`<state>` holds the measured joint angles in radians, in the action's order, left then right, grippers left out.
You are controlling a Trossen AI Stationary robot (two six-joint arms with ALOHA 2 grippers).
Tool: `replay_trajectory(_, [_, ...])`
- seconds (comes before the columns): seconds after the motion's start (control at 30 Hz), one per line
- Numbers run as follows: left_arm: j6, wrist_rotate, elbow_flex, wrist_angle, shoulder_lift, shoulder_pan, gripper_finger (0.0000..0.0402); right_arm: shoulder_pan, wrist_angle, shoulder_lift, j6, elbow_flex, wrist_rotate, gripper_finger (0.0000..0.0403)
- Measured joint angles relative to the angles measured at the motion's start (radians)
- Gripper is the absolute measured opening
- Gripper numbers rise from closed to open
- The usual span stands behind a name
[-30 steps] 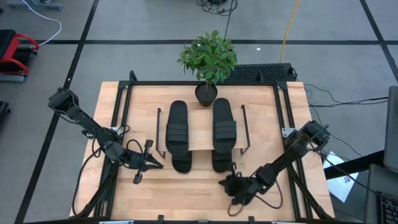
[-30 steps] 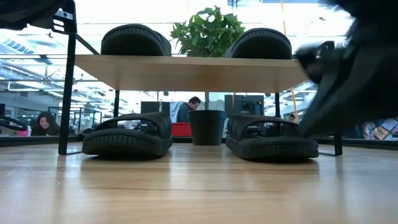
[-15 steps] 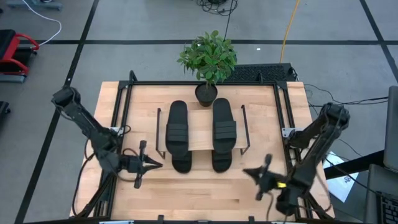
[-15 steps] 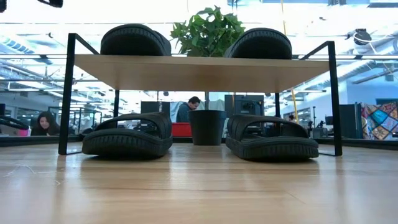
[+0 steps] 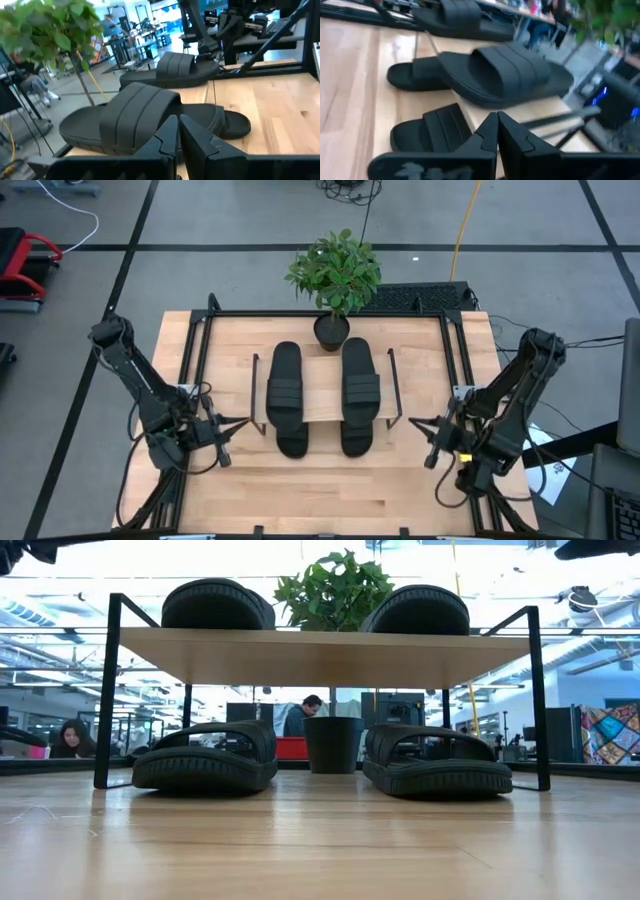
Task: Pick and place slides into the shelf
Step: Adjust the shelf
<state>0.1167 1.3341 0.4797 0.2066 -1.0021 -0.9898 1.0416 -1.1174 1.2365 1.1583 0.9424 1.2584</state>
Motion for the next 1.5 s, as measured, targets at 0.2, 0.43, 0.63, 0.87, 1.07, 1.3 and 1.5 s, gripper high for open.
replay_trajectory(0.2, [0.054, 0.006, -0.001, -0.060, -0.053, 0.006, 0.0024, -0.044, -0.068, -0.033, 0.083, 0.000, -0.023, 0.0000])
replay_trajectory(0.43, [0.051, 0.090, -0.001, -0.064, -0.060, 0.006, 0.0024, -0.068, -0.141, -0.048, 0.086, 0.000, -0.038, 0.0000])
replay_trajectory(0.63, [0.088, 0.094, -0.001, -0.148, -0.060, -0.009, 0.0024, -0.068, -0.176, -0.048, 0.033, 0.000, -0.140, 0.0000])
replay_trajectory(0.87, [0.091, 0.110, -0.001, -0.273, 0.015, -0.020, 0.0024, -0.068, -0.200, -0.048, 0.033, 0.000, -0.165, 0.0000])
replay_trajectory(1.07, [0.327, 0.097, -0.001, -0.634, 0.175, 0.017, 0.0023, -0.068, -0.191, -0.048, 0.031, 0.000, -0.165, 0.0000])
replay_trajectory(1.3, [0.814, -0.122, -0.036, -1.004, 0.287, 0.098, 0.0023, -0.068, -0.192, -0.048, 0.026, 0.000, -0.165, 0.0000])
replay_trajectory(1.5, [0.979, -0.167, -0.197, -0.848, 0.289, 0.090, 0.0023, -0.074, -0.198, -0.048, 0.026, -0.033, -0.213, 0.0000])
